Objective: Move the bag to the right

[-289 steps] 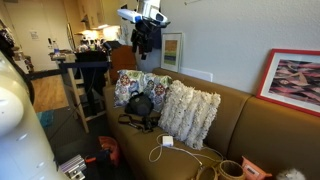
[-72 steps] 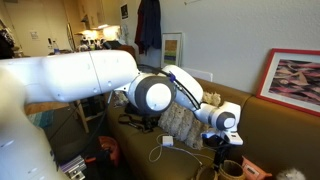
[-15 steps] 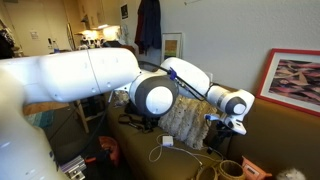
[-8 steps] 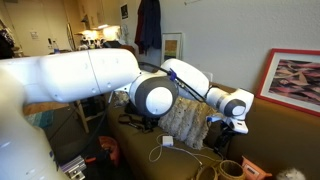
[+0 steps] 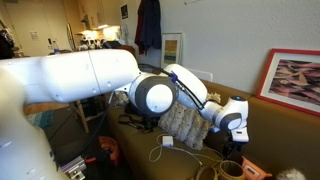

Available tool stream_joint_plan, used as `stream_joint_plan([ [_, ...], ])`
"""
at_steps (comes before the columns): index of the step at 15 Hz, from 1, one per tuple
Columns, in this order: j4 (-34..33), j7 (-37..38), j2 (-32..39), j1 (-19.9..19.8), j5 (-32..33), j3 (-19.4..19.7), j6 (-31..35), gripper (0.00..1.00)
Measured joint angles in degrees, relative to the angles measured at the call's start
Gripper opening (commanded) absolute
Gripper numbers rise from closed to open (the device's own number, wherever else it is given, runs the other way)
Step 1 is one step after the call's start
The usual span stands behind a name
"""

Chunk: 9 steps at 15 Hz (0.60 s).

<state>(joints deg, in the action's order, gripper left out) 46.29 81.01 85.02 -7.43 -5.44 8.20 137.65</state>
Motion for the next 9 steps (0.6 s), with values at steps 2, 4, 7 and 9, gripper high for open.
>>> stream_joint_plan([
  [2,1.9,3.2,0.2,0.6,0.2,1.4,2.5,1.00],
  [4,3.3,5.9,0.3,1.0,0.4,2.3,3.3,1.00],
  [7,4.8,8.9,0.3,1.7,0.6,3.1,3.8,1.00],
  [9,5.6,10.4,0.3,2.2,0.8,3.3,4.1,1.00],
])
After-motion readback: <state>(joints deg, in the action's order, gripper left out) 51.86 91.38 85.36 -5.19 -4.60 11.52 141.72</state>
